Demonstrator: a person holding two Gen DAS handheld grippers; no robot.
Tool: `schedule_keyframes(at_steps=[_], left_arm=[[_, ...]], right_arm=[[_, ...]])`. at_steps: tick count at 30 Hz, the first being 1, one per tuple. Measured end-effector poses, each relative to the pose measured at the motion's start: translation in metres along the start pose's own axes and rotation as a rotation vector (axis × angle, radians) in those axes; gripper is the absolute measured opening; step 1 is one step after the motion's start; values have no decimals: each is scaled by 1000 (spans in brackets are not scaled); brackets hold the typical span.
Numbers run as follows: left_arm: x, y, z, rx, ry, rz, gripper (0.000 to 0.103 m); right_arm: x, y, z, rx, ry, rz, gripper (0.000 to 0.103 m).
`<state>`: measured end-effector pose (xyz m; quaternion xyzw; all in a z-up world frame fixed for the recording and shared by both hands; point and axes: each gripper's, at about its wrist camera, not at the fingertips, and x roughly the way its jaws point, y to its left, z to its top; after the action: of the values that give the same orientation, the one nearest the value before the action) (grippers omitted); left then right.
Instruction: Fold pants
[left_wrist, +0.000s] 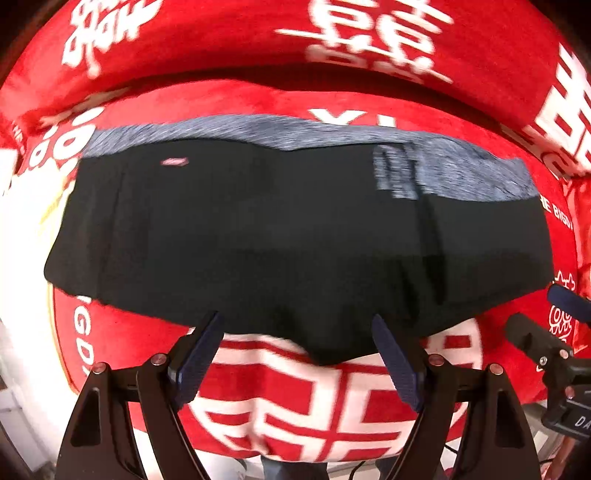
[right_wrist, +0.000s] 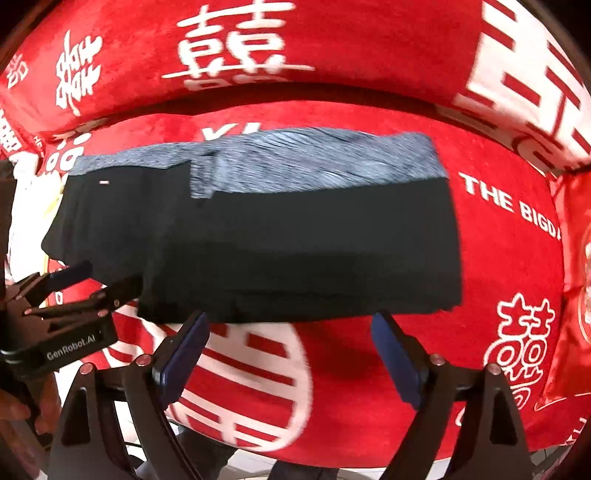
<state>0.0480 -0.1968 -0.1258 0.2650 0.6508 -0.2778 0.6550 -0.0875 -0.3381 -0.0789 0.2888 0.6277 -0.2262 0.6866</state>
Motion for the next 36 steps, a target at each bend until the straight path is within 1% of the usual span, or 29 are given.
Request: schedule_keyframes(at_steps=[6, 12, 16, 21, 23, 25, 27, 28, 32, 36], left_arm=[[1, 45, -6, -62, 1, 8, 83], [5, 90, -11, -142, -4, 11, 83], [6, 125, -14, -213, -17, -1, 83], [11, 163, -21, -281, -19, 16, 83], [10, 173, -24, -300, -33, -14, 83], [10, 184, -28, -339, -56, -82, 83], [11, 197, -30, -397, -78, -160, 83], [12, 203, -30, -425, -91, -187, 83], [15, 224, -36, -499, -149, -255, 83], [26, 239, -37, -556, -188, -387, 83]], right_arm=[[9, 46, 15, -64, 4, 7, 92], [30, 88, 26, -131, 52, 30, 92], [45, 108, 25, -167, 88, 28, 92], [56, 119, 22, -200, 109, -14, 94], [58, 120, 22, -201, 119, -16, 96], [57, 123, 22, -204, 121, -18, 97], [56, 126, 21, -205, 126, -16, 97], [55, 128, 21, -205, 127, -16, 97], [53, 135, 19, -222, 131, 8, 97], [57, 144, 15, -236, 140, 24, 97]])
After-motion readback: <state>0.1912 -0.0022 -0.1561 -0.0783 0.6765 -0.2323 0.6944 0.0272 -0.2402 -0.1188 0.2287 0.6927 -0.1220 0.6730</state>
